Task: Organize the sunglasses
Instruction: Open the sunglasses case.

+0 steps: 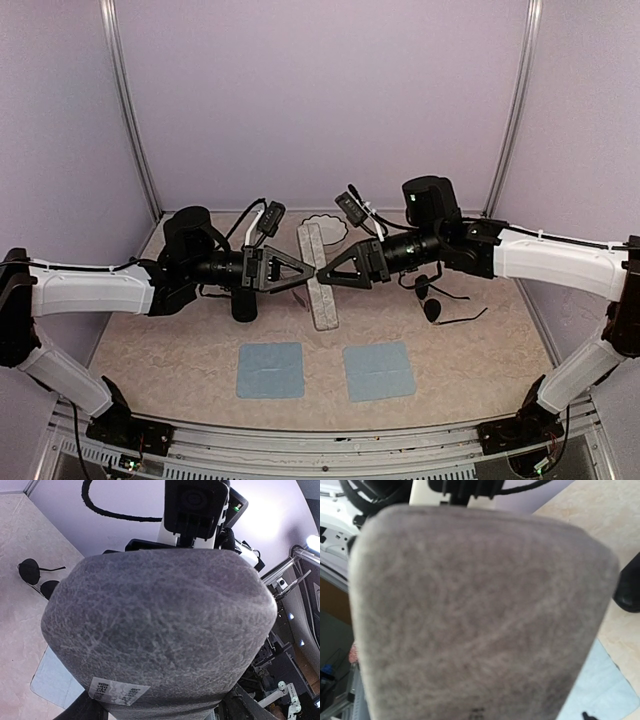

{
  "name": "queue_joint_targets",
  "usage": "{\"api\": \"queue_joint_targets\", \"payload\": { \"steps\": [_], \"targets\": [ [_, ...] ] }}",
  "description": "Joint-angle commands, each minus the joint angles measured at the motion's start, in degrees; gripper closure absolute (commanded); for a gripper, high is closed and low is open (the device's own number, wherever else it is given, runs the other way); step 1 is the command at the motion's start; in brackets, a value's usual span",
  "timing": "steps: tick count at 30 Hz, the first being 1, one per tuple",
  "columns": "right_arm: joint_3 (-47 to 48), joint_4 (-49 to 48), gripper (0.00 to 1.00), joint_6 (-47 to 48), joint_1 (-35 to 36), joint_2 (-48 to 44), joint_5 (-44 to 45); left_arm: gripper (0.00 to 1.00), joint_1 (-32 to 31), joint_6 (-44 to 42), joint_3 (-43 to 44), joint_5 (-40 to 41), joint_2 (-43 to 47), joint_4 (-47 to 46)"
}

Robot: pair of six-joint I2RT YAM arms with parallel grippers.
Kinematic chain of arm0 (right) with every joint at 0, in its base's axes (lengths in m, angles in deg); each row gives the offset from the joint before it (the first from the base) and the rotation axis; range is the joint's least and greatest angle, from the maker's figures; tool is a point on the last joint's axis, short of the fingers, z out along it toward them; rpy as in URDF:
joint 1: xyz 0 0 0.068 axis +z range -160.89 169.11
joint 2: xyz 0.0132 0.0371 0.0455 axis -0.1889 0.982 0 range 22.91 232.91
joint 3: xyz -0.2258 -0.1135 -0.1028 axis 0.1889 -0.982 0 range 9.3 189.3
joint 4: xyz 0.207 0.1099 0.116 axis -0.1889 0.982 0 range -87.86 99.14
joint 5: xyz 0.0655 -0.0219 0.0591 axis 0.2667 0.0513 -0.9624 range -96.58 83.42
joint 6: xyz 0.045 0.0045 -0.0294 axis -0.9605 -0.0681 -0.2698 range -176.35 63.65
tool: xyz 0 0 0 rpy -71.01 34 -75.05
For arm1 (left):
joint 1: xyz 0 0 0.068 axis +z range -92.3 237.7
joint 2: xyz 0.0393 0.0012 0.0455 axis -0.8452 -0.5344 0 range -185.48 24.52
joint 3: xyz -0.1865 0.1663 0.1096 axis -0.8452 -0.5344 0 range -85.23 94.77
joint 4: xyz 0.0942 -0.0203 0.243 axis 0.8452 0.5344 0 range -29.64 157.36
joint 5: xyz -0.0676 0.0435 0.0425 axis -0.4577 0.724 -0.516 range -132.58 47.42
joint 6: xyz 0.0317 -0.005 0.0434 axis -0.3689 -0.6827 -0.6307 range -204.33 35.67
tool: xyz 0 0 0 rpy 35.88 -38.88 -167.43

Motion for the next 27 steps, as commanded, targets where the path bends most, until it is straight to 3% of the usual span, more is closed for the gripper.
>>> {"api": "queue_joint_targets", "payload": {
  "steps": [1, 12, 27],
  "targets": [
    [1.68, 6.24, 0.17, 4.01, 0.46, 0.28, 8.28, 1.0, -0.56, 0.28, 2.68, -1.54, 0.14, -3.16],
    [2.27, 16.74, 0.24, 7.56, 0.2, 0.28, 23.11, 1.0, -1.05, 0.74, 2.33, -4.1, 1.44, -5.09],
    [0.66, 22.18, 0.32, 5.73, -1.47, -0.48, 34.07, 1.0, -1.7, 1.05, 2.18, -6.73, 2.09, -6.71]
  ]
}}
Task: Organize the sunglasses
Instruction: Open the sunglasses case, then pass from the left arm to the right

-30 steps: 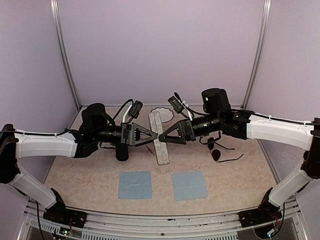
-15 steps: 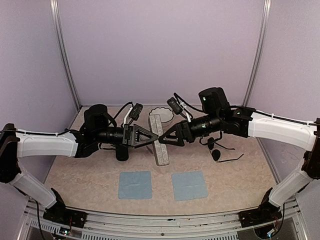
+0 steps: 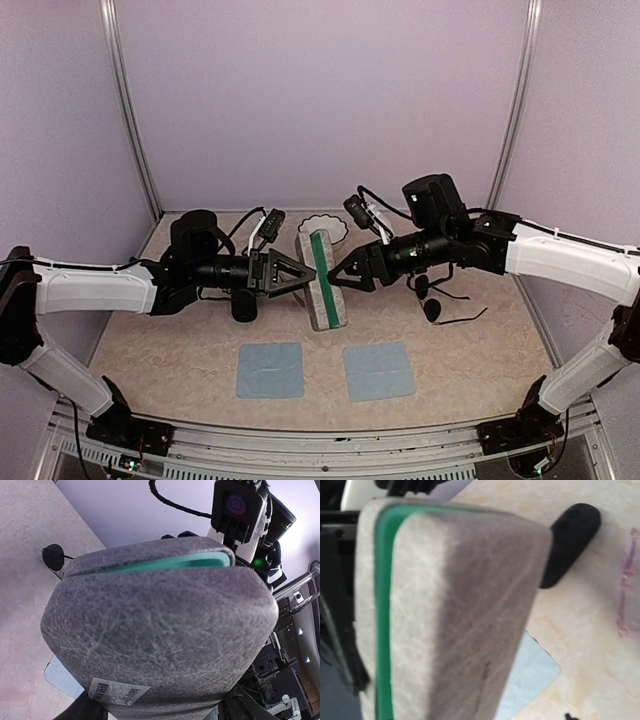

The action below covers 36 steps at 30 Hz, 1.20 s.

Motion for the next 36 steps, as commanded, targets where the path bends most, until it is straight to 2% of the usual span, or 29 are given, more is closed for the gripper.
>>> {"api": "queue_joint_targets", "payload": {
  "steps": [1, 6, 11, 18, 26, 30, 36],
  "targets": [
    [-2.2, 8.01, 0.32, 0.21, -2.72, 2.0, 15.96, 1.0, -2.13, 0.55, 2.21, -10.05, 3.05, -11.29],
    [-2.37, 8.16, 0.36, 0.03, -2.94, 1.23, 17.36, 1.0, -2.22, 0.59, 2.14, -10.17, 3.67, -11.33],
    [-3.0, 5.78, 0.37, 0.63, -2.9, -1.39, 14.93, 1.0, -2.24, -0.4, 2.21, -9.67, 3.56, -9.64],
    [-5.49, -0.75, 0.3, 0.81, -2.9, -7.72, 8.24, 1.0, -2.48, -0.77, 2.44, -9.2, 2.58, -9.24],
    [-6.54, -6.89, 0.26, -3.2, -2.9, -10.03, 0.84, 1.0, -2.48, -0.54, 2.61, -9.1, 2.03, -9.89],
    [-7.72, -10.64, 0.27, -6.46, -2.9, -8.88, -2.0, 1.0, -2.48, 0.08, 2.78, -9.36, 1.62, -11.02],
    [-9.11, -14.03, 0.35, -8.91, -2.92, -7.13, -4.54, 1.0, -2.53, 0.13, 2.85, -9.53, 1.49, -11.24]
  ]
}}
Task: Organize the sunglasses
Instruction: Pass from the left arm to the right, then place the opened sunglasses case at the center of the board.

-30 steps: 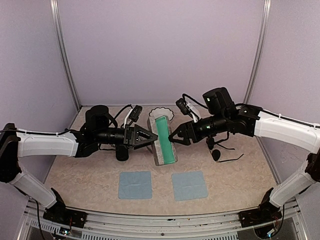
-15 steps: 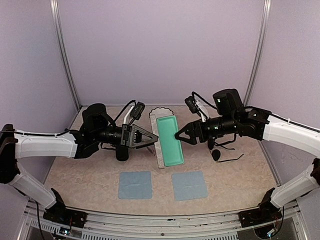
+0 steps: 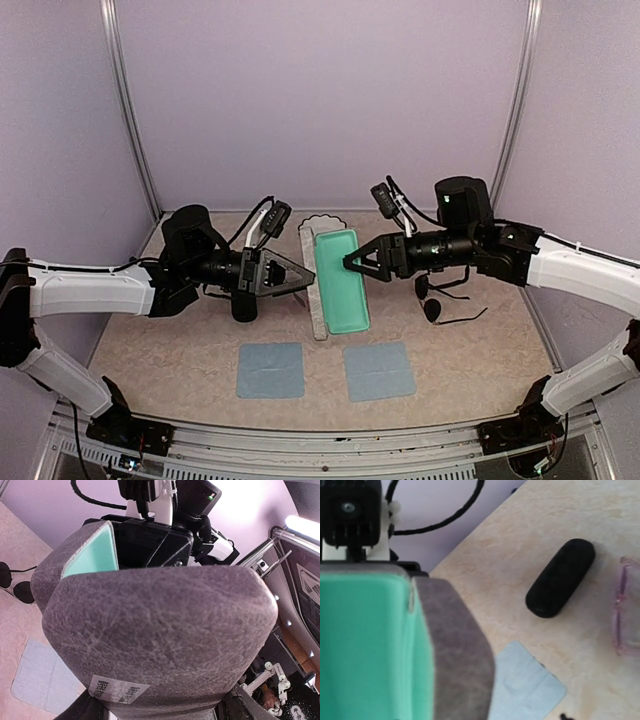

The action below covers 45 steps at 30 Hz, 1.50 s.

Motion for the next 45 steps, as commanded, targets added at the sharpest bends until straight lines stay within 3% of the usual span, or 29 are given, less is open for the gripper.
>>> {"api": "queue_joint_targets", "payload": {
  "steps": [1, 5, 15, 17, 20, 25, 29, 38, 45],
  "targets": [
    [-1.3, -4.71, 0.37, -2.99, -0.32, 1.23, -3.25, 1.0, -0.37, -0.25, 2.21, -1.16, 0.54, -3.87],
    [-1.69, -5.39, 0.5, -3.67, -0.27, 1.62, -4.19, 1.0, -0.36, -0.33, 2.18, -0.99, 0.57, -3.96],
    [-1.0, -4.78, 1.0, -3.61, -0.34, 1.46, -4.72, 1.0, -0.36, -2.49, 3.05, 1.1, -0.09, -0.03],
    [-0.7, -4.42, 1.0, -3.55, -0.34, 1.54, -4.57, 1.0, -0.44, -3.12, 3.6, 1.61, -0.42, 1.25],
    [-0.06, -4.03, 1.0, -3.55, -0.34, 1.55, -4.22, 0.88, -0.45, -4.23, 4.32, 2.54, -0.83, 3.26],
    [2.81, 1.67, 1.0, -1.13, -0.34, 2.72, -0.04, 0.34, -0.45, -6.98, 5.41, 5.53, -0.78, 8.28],
    [6.77, 8.71, 1.0, 3.53, -0.34, 4.45, 5.77, 0.05, -0.32, -9.73, 6.24, 11.35, 0.69, 14.0],
    [20.15, 27.44, 1.0, 21.87, -0.34, 10.2, 28.81, 0.01, 4.41, -13.23, 6.51, 23.63, 8.05, 29.84],
    [22.16, 27.4, 1.0, 41.73, -0.34, 13.53, 43.03, 0.01, 13.17, -14.52, 5.16, 30.42, 16.83, 39.98]
  ]
}}
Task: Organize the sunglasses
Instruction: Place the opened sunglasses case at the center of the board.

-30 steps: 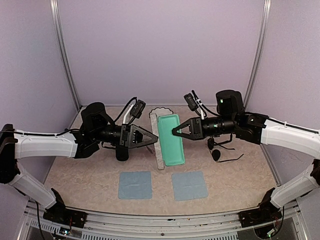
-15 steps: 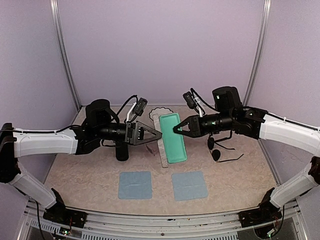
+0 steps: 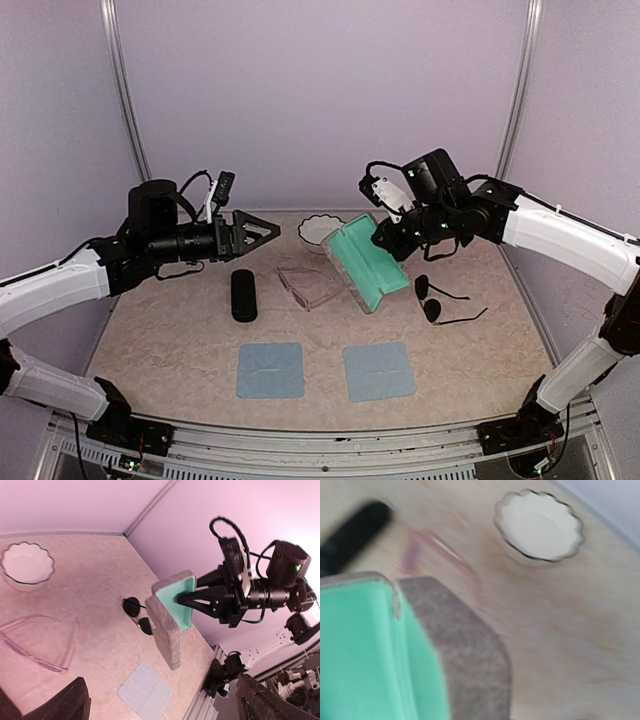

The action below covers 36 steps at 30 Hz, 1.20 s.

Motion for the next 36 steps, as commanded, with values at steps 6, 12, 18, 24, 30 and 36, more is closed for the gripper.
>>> {"api": "queue_joint_targets", "payload": {
  "steps": [6, 12, 18, 24, 30, 36],
  "targets": [
    [0.0, -4.79, 1.0, 32.13, 0.14, 3.76, 13.81, 0.01, 10.83, -2.69, 0.09, 9.12, 8.72, 14.41],
    [0.69, -5.16, 1.0, 40.31, 0.46, 10.56, 19.56, 0.01, 14.51, -3.44, -0.23, 8.99, 10.56, 17.55],
    [6.1, -1.19, 1.0, 37.18, 1.4, 19.56, 21.66, 0.01, 15.31, -3.67, -0.42, 8.89, 10.72, 18.49],
    [10.45, 2.9, 1.0, 34.45, 2.89, 26.1, 22.07, 0.01, 15.36, -3.76, -0.48, 8.54, 10.72, 18.74],
    [13.21, 4.39, 1.0, 34.29, 4.72, 30.42, 22.74, 0.01, 15.49, -3.75, -0.81, 8.84, 11.01, 19.05],
    [14.77, 3.54, 1.0, 34.87, 6.08, 33.91, 24.45, 0.01, 15.49, -3.75, -0.98, 8.92, 11.16, 19.02]
  ]
}}
